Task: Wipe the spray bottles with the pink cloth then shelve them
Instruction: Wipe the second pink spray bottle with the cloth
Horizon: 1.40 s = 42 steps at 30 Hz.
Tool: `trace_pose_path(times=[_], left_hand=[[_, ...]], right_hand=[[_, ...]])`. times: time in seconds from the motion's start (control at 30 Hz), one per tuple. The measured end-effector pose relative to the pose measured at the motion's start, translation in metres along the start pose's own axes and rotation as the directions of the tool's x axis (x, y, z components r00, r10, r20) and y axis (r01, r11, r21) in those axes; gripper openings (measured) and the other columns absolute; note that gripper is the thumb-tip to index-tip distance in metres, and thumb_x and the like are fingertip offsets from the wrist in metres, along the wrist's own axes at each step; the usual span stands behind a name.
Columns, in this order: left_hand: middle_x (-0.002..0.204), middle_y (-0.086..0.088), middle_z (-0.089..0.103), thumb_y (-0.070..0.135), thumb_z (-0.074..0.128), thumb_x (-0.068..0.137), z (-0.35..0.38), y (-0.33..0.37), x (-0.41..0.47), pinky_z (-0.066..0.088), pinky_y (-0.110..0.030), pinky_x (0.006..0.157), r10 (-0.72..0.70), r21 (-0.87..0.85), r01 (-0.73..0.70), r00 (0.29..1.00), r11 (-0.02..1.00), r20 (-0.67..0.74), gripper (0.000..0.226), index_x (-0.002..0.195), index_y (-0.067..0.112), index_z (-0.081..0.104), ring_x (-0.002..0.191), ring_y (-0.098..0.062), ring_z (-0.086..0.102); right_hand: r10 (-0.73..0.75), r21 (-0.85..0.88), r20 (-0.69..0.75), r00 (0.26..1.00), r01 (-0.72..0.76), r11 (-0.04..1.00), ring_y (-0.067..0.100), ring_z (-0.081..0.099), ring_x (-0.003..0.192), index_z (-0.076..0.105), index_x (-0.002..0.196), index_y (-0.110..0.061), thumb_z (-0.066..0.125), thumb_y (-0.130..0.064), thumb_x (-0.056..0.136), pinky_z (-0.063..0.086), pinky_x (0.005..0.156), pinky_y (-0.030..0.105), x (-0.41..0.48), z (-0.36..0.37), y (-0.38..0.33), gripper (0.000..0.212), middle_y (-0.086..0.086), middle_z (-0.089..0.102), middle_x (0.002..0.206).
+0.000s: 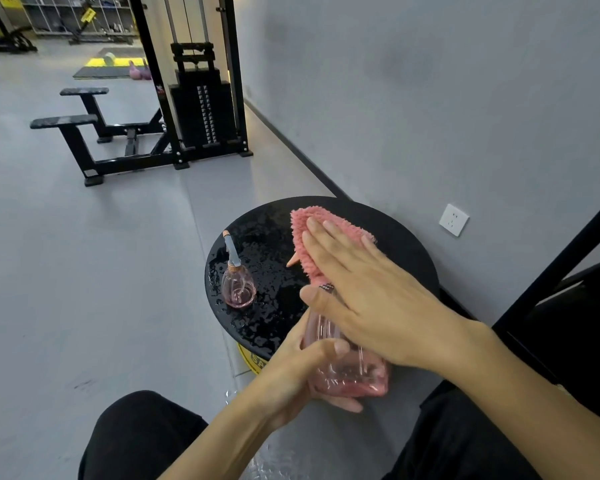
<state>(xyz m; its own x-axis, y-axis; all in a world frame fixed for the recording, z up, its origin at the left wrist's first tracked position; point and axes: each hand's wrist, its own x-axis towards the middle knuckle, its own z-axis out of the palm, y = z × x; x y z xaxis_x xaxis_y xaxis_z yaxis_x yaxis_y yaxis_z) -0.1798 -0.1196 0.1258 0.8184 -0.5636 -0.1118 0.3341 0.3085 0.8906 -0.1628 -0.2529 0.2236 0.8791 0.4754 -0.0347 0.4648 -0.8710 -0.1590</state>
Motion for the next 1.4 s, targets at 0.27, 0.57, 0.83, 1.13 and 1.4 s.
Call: trace_pose_path(times=[0.27, 0.57, 0.83, 1.13, 1.4], left_hand=[[0.118, -0.014, 0.069, 0.037, 0.072, 0.06, -0.001, -0.003, 0.005, 0.059, -0.035, 0.053, -0.014, 0.003, 0.014, 1.0, 1.0, -0.028, 0.077, 0.133, 0.032, 0.049, 0.094, -0.034, 0.073], [0.124, -0.012, 0.067, 0.034, 0.074, 0.061, -0.001, -0.005, 0.006, 0.06, -0.036, 0.055, 0.002, 0.041, -0.002, 1.0, 0.999, -0.012, 0.074, 0.131, 0.039, 0.05, 0.096, -0.032, 0.073], [0.111, -0.004, 0.074, 0.035, 0.072, 0.059, -0.013, -0.001, 0.009, 0.06, -0.035, 0.055, 0.017, 0.021, -0.016, 0.998, 1.0, -0.062, 0.082, 0.136, 0.041, 0.043, 0.094, -0.032, 0.074], [0.109, -0.006, 0.074, 0.035, 0.072, 0.058, -0.018, -0.003, 0.011, 0.059, -0.036, 0.054, 0.008, 0.016, -0.007, 0.996, 1.0, -0.092, 0.073, 0.127, 0.048, 0.051, 0.094, -0.033, 0.074], [0.123, -0.006, 0.069, 0.033, 0.074, 0.059, -0.006, -0.016, 0.013, 0.061, -0.038, 0.058, -0.018, 0.052, 0.022, 0.998, 0.998, -0.066, 0.069, 0.122, 0.05, 0.053, 0.104, -0.034, 0.071]], right_hand=[[0.076, 0.137, -0.056, 0.996, -0.067, 0.988, 0.0, -0.027, 0.144, -0.017, 0.153, -0.025, 0.009, -0.064, 0.092, -0.01, 0.122, 0.034, 0.014, 0.002, 0.01, 0.077, -0.012, -0.028, 0.159], [0.14, 0.252, -0.071, 0.988, -0.118, 0.96, 0.004, -0.023, 0.146, -0.015, 0.154, -0.024, 0.007, -0.066, 0.087, -0.004, 0.124, 0.037, 0.02, -0.001, 0.019, 0.082, -0.01, -0.025, 0.16], [0.077, 0.231, -0.062, 0.995, -0.06, 0.971, -0.001, -0.026, 0.144, -0.014, 0.154, -0.024, 0.021, -0.051, 0.101, -0.01, 0.121, 0.029, 0.017, 0.016, 0.012, 0.068, -0.013, -0.026, 0.158], [0.065, 0.307, -0.106, 0.992, -0.029, 0.951, -0.003, -0.023, 0.144, -0.01, 0.155, -0.025, 0.024, -0.049, 0.102, -0.009, 0.12, 0.024, 0.018, 0.025, 0.012, 0.067, -0.014, -0.021, 0.161], [0.177, 0.375, -0.098, 0.979, -0.128, 0.918, 0.007, -0.019, 0.148, -0.011, 0.155, -0.019, 0.028, -0.05, 0.102, -0.003, 0.123, 0.036, 0.027, 0.023, 0.026, 0.073, -0.005, -0.02, 0.162]])
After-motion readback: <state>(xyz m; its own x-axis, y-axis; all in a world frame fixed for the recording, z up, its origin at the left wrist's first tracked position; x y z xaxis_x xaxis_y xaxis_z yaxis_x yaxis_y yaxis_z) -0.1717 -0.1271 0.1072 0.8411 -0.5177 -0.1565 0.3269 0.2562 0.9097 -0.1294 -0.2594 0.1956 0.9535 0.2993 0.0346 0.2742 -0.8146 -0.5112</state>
